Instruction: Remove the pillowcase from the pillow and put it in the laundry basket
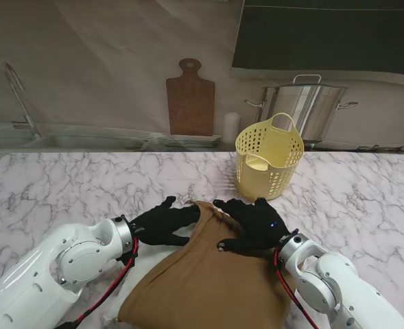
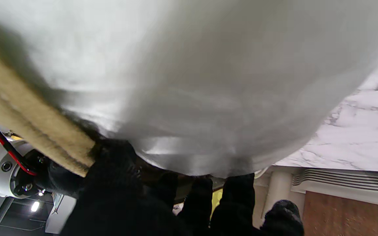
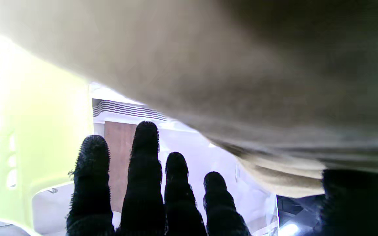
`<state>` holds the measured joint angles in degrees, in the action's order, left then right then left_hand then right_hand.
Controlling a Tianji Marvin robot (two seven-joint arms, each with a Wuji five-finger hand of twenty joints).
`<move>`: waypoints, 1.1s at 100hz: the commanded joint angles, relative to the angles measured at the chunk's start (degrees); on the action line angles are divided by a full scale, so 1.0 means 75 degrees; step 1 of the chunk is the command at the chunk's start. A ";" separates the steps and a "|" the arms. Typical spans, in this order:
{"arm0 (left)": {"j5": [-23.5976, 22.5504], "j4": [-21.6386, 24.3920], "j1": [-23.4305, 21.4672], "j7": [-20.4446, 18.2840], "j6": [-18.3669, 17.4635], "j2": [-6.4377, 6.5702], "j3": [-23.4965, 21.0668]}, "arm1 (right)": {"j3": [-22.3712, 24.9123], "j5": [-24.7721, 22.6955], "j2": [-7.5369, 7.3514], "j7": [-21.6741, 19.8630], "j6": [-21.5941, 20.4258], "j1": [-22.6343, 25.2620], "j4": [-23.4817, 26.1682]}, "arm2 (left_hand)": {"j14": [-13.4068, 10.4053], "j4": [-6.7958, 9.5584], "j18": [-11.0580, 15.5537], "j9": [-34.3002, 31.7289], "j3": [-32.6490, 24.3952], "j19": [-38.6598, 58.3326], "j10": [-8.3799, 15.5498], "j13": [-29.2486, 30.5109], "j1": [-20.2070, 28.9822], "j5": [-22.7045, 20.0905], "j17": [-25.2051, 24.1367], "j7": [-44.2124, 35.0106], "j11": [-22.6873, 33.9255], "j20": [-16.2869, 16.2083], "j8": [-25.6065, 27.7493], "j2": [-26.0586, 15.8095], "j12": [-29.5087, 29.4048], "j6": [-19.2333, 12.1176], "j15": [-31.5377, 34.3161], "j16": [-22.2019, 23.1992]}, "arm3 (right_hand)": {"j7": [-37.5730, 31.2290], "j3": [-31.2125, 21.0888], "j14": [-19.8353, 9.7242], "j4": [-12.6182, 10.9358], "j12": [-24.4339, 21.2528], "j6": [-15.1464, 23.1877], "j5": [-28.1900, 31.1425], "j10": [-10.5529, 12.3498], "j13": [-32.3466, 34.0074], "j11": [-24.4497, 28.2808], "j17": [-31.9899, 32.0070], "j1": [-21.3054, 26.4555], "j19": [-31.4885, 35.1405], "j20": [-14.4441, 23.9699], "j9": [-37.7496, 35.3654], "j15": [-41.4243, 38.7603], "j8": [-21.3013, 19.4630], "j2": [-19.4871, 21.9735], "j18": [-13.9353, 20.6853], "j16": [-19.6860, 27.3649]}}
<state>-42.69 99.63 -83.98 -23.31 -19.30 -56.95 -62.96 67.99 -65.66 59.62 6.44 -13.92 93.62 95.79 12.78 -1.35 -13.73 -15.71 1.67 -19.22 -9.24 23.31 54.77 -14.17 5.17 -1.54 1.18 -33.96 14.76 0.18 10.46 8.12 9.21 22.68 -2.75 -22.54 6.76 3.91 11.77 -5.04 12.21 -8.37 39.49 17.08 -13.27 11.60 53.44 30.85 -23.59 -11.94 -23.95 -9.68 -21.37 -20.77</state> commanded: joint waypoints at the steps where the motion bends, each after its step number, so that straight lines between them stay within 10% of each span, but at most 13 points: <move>1: 0.0042 -0.0180 0.0062 -0.0151 -0.0034 -0.0032 0.0157 | 0.0104 -0.0031 -0.0001 -0.0044 0.0027 0.0146 0.0113 | -0.0049 0.0030 -0.0150 0.0037 0.0027 0.6922 0.0108 0.0108 0.0069 0.0239 -0.0014 0.0177 -0.0032 0.0083 0.0033 0.0054 -0.0058 -0.0225 0.0091 0.0076 | -0.0017 -0.0219 0.0031 -0.0018 0.0031 -0.0241 -0.0042 -0.0049 -0.0299 0.0173 0.0240 0.0174 -0.0203 -0.0066 0.0284 0.0207 -0.0143 -0.0224 -0.0093 0.0058; 25: -0.0070 -0.0706 0.0448 -0.0373 -0.0091 0.0045 0.0675 | -0.0036 -0.0207 -0.0015 0.0027 0.0323 -0.0001 -0.0073 | -0.0136 0.0038 -0.0116 0.0147 0.0025 0.6864 0.0424 0.0077 0.0136 0.0100 -0.0053 0.0130 -0.0027 0.0118 0.0037 0.0512 -0.0076 -0.0385 0.0070 0.0065 | -0.0301 -0.0487 -0.0376 -0.0109 0.0384 0.0478 -0.0359 0.0578 0.0915 0.0930 -0.0441 0.1954 0.0330 0.0073 -0.0451 -0.0534 -0.0498 -0.1515 0.0016 -0.0327; 42: -0.0104 -0.0948 0.0493 -0.0458 -0.0307 0.0096 0.0792 | -0.0276 -0.0027 0.0001 -0.0113 0.0533 -0.0339 -0.0302 | -0.0329 0.0057 -0.0082 0.0131 -0.0029 0.6824 0.0767 0.0099 0.0228 0.0005 -0.0036 0.0129 0.0043 0.0141 0.0009 0.0739 -0.0095 -0.0591 0.0033 0.0032 | 0.0324 -0.0499 -0.0265 -0.0222 0.0372 0.0982 -0.0600 0.0460 0.0282 0.0924 0.0040 0.2792 -0.0047 -0.0101 0.0112 -0.0199 -0.0372 -0.1820 -0.0155 -0.0225; 59: -0.0320 -0.1093 0.0361 -0.0447 -0.0516 0.0131 0.0707 | -0.0667 0.0276 -0.0020 -0.0673 0.0503 -0.0828 -0.0506 | -0.0396 0.0062 -0.0053 0.0167 -0.0064 0.6816 0.0915 0.0126 0.0348 -0.0050 -0.0009 0.0133 0.0122 0.0145 -0.0023 0.0806 -0.0120 -0.0665 0.0007 0.0003 | 0.0064 -0.2084 -0.0151 -0.0039 0.0280 0.2127 -0.0322 0.0211 -0.0380 0.0779 0.0500 0.2633 -0.0470 -0.0339 0.0791 0.0012 -0.0897 -0.2268 -0.0353 -0.0056; 85: -0.0667 -0.1116 0.0035 -0.0238 -0.0792 0.0133 0.0370 | -0.1439 0.1373 0.0000 -0.1366 0.0164 -0.1609 -0.1083 | -0.0486 0.0064 -0.0047 -0.0035 -0.0088 0.6889 0.1040 0.0256 0.0587 -0.0247 0.0038 0.0082 0.0296 0.0118 -0.0053 0.0845 -0.0126 -0.0975 0.0039 0.0003 | -0.2940 -0.3460 0.0068 0.0149 0.0017 0.4130 0.2170 0.0245 -0.2153 0.0418 0.1578 0.3766 -0.1945 -0.1861 0.1553 0.0946 -0.1223 -0.1764 -0.0420 0.0875; 94: -0.0726 -0.1077 -0.0040 -0.0250 -0.0852 0.0141 0.0272 | -0.1544 0.1329 -0.0016 -0.1346 0.0045 -0.1737 -0.1241 | -0.0486 0.0058 -0.0051 -0.0519 -0.0069 0.6929 0.1074 0.0354 0.0595 -0.0278 0.0054 0.0083 0.0489 0.0106 -0.0072 0.0840 -0.0073 -0.1064 0.0070 0.0014 | -0.5533 -0.2451 0.0081 0.1064 0.0025 0.4625 0.3004 0.0300 -0.2332 0.0371 0.1746 0.3570 -0.2000 -0.2865 0.1126 0.1029 0.0436 -0.2114 -0.0474 0.1129; 110: -0.0817 -0.0994 -0.0177 -0.0385 -0.0847 0.0161 0.0070 | -0.1308 0.0894 -0.0037 -0.1067 0.0131 -0.1494 -0.1172 | -0.0508 0.0053 -0.0049 -0.0892 -0.0041 0.7113 0.0952 0.0519 0.0562 -0.0909 0.0131 -0.0446 0.0642 0.0059 0.0241 0.0862 0.0178 -0.0896 0.0125 0.0065 | -0.6708 -0.2026 -0.0001 0.1111 0.0571 0.3978 0.4632 0.0601 -0.1598 0.0990 0.1639 0.3178 -0.2084 -0.3104 -0.0446 0.0694 0.0176 -0.2025 -0.0643 0.0927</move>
<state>-47.80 93.07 -83.92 -23.80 -25.58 -56.50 -62.43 57.08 -57.84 59.79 -2.27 -13.82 80.67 87.56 11.27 -0.71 -13.74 -18.12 0.04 -19.21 -2.08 22.43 56.23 -16.42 5.91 0.53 1.76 -33.70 13.77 0.48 9.37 3.20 6.39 21.85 -40.01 -34.44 6.83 14.54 13.71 25.24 38.83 -5.59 25.22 22.57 -1.11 30.50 38.83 9.00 -24.21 -6.19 -18.69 -25.41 -23.67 -13.44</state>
